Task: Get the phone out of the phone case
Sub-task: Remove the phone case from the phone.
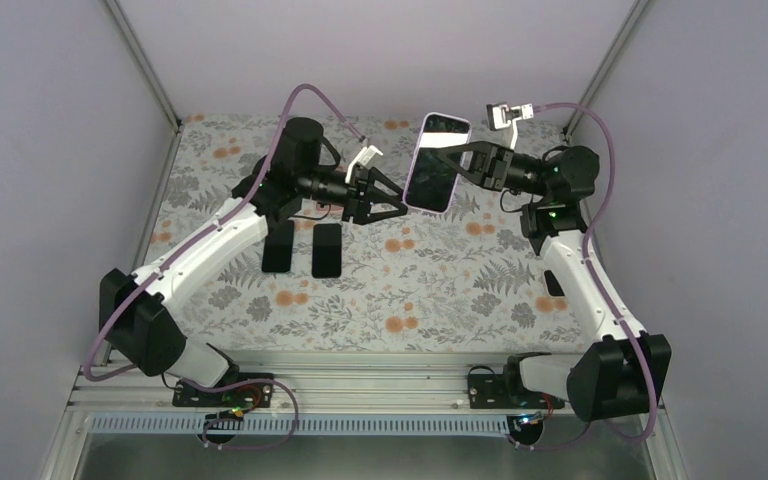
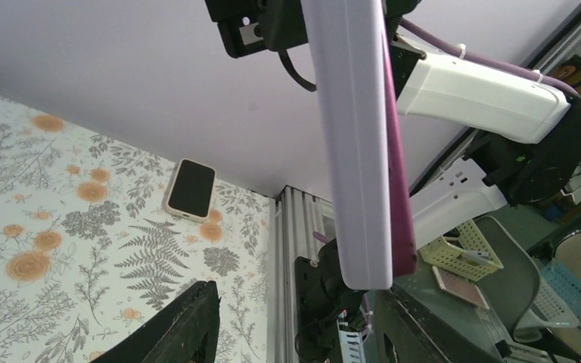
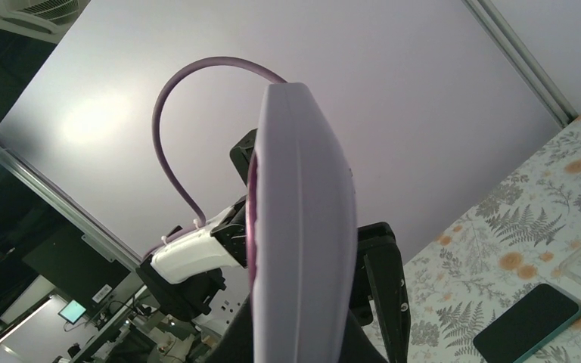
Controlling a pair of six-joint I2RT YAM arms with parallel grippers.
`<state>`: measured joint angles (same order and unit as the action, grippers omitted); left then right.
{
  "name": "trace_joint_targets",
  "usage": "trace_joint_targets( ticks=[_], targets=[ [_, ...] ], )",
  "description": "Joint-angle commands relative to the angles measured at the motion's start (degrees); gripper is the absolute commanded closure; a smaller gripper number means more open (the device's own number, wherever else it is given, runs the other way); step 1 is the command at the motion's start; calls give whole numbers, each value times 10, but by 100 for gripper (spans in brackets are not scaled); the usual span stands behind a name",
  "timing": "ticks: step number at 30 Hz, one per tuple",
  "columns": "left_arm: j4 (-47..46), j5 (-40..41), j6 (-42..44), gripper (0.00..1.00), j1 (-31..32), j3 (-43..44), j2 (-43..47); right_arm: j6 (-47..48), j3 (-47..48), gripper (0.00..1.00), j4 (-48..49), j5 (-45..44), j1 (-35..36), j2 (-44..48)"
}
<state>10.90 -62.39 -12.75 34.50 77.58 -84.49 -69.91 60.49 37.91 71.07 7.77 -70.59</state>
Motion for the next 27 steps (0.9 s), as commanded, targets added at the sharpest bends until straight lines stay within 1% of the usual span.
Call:
trace_joint_targets(
  ticks=[1, 11, 18, 23, 27],
  targets=[
    [-15, 11, -13, 49, -2, 10, -10, -36, -13, 96, 70, -10, -4, 14],
    [-57, -7, -63, 51, -17, -7, -18, -43, -17, 96, 81, -7, -4, 19],
    [-88, -59, -67, 51, -19, -27, 7, -38, -15, 96, 78, -10, -3, 17],
    [-111, -79, -84, 51, -19, -37, 18, -37, -14, 96, 76, -12, -4, 14],
    [-113, -75, -93, 51, -19, -27, 11, -29, -14, 96, 68, -12, -4, 18]
  ],
)
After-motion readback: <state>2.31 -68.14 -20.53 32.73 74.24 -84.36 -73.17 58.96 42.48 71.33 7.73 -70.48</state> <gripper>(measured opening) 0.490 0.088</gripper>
